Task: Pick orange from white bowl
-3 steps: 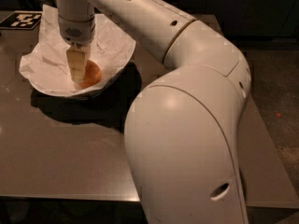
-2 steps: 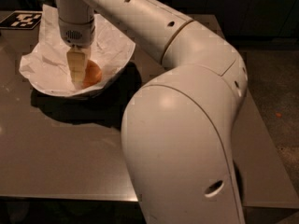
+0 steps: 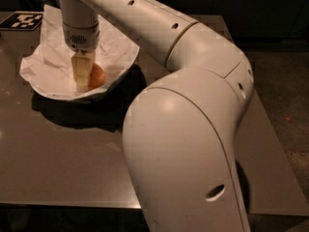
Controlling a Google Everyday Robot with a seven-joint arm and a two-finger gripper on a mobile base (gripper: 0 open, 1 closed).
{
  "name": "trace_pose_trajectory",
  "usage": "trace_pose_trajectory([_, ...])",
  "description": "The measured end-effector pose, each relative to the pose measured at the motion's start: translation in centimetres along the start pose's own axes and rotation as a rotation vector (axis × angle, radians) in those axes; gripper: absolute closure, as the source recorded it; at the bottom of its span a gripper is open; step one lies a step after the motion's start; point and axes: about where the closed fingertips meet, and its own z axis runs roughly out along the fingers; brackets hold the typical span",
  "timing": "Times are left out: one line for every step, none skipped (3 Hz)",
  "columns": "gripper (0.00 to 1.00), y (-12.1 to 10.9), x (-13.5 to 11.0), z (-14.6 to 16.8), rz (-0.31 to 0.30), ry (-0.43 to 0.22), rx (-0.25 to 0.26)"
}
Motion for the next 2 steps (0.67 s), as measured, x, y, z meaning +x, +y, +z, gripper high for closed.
trace_pose_trajectory([0.32,-0.2,0.9,0.7,0.009,0.006,-0.006])
trace_pose_trajectory([0.51,-0.1,1.9,0.8,-0.017,0.012,0.034])
